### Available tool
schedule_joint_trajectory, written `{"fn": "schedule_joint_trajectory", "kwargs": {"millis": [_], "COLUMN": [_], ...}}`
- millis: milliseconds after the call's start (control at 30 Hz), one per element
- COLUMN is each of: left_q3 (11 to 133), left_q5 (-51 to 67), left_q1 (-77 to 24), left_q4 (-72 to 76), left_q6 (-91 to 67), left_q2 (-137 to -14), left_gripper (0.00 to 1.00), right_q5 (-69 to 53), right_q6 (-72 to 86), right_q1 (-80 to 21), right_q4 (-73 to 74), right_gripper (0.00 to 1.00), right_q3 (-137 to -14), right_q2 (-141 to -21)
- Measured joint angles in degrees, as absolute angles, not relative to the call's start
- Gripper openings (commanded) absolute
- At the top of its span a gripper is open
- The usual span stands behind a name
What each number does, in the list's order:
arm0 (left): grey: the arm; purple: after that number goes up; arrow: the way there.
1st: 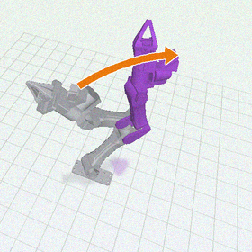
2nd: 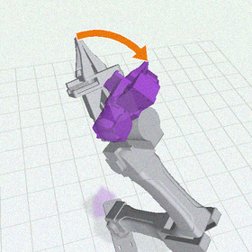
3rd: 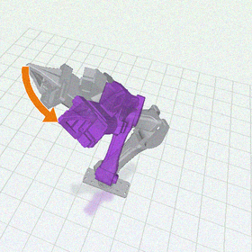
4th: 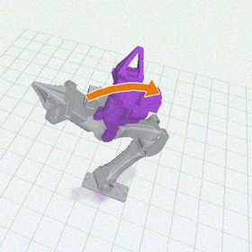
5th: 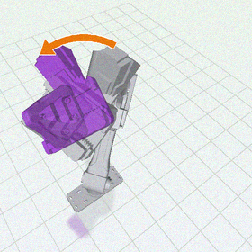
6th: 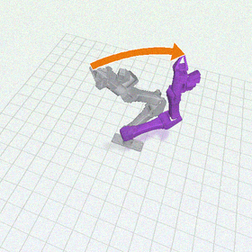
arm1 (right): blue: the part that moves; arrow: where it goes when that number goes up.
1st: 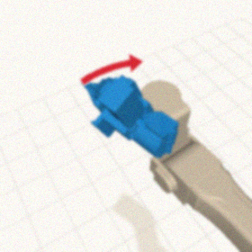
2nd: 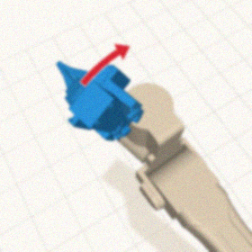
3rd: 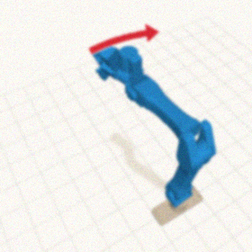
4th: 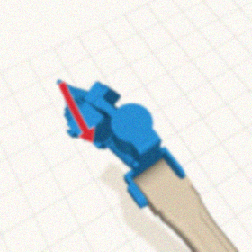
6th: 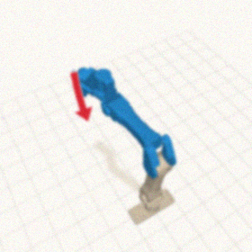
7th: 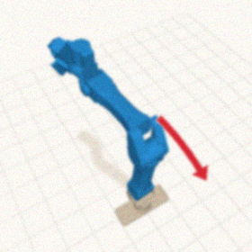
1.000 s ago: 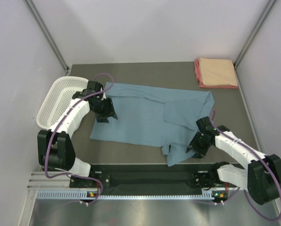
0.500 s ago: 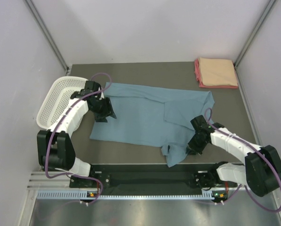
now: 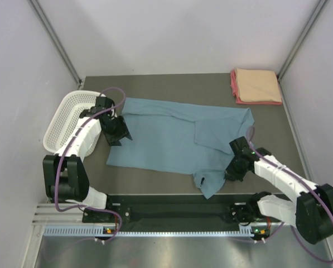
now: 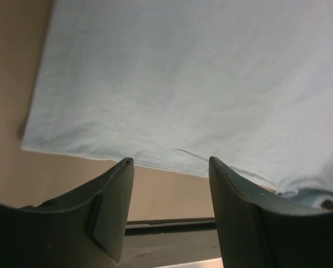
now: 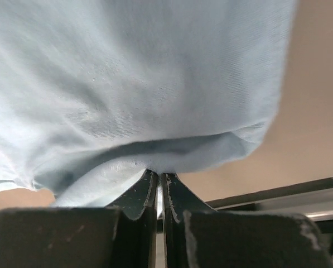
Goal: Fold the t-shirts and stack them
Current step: Fold the tshirt
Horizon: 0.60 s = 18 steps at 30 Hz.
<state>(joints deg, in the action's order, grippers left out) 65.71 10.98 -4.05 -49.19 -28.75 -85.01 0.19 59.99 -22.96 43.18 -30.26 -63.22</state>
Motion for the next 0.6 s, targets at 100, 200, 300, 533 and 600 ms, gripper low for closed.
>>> {"fn": "schedule_joint_trajectory", "kwargs": {"millis": [100,200,300,533,600], "left_q3": [64.4,62.2,60.5,55.9,54.0], "left_q5": [8.0,4.3,0.9,-4.1,-4.8], "left_q1": [-2.8,-1.1,1.6,5.0,5.1], "left_q4": [-49.4,-49.9,-50.8,-51.2,-51.3], "left_q6": [-30.7,-32.9,-35.0,-40.3,-42.1], "left_q2": [-84.9,-84.6,-84.5,-84.5,-84.5], "left_gripper": [0.62,0.62,0.63,0.6,0.59], "right_q5": [1.5,2.1,2.1,1.3,0.8], "right_q6": [57.6,55.5,53.6,49.8,48.6], "right_q1": [-21.0,-19.9,-19.2,-17.0,-16.1], "right_q4": [44.5,45.1,45.2,45.3,45.1], "right_gripper": [0.0,0.0,0.0,0.0,0.0], "right_q3": [-29.6,-29.0,-27.8,-27.2,-27.2], "right_q2": [-58.3,-56.2,-56.1,-57.3,-57.5]}}
